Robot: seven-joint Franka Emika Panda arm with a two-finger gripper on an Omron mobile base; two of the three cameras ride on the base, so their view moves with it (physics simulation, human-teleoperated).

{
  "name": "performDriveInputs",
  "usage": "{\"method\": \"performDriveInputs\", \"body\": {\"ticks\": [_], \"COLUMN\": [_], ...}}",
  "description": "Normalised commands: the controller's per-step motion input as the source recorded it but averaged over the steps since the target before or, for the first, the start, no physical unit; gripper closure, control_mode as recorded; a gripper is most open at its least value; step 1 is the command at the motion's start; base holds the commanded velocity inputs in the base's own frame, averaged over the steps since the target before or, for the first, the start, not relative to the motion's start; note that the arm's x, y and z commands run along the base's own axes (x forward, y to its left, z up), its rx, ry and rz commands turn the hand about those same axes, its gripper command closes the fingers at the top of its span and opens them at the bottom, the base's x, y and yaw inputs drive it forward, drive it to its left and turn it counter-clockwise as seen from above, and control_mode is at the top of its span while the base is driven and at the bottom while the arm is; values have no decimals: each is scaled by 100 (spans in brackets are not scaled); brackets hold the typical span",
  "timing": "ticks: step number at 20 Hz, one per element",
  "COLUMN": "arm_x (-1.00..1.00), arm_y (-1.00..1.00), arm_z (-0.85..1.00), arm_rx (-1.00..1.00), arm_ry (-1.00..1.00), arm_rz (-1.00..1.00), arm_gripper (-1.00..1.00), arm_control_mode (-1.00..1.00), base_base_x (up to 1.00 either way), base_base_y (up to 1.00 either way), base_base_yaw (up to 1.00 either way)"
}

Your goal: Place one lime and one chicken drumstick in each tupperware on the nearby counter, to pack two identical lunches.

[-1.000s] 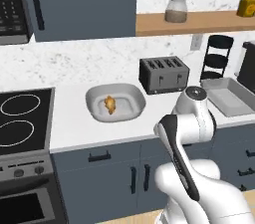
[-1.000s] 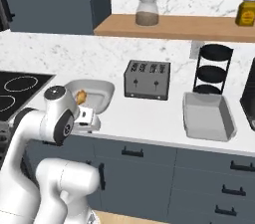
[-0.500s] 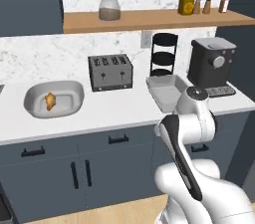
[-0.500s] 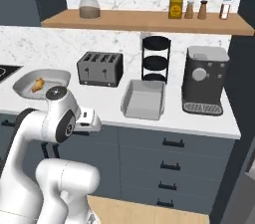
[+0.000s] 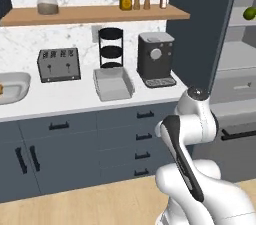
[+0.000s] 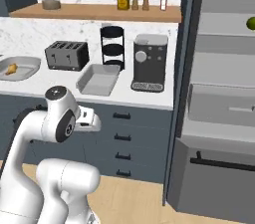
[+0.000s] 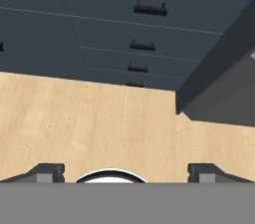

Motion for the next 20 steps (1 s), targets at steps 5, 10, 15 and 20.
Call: {"method": "performDriveInputs", "body": {"ticks": [5, 10, 15, 20], "arm_x": [0, 0, 0, 0], "arm_y": [0, 0, 0, 0], "arm_z": [0, 0, 0, 0], "arm_rx": [0, 0, 0, 0], "arm_ry": [0, 0, 0, 0], "arm_rz": [0, 0, 0, 0], "arm_gripper": [-100, -100, -100, -100], "arm_control_mode": [100, 100, 100, 100], "base_base_x": [-14, 0, 5, 28], "base_base_y": [-100, -100, -93, -68], "base_base_yaw": [0, 0, 0, 0]}}
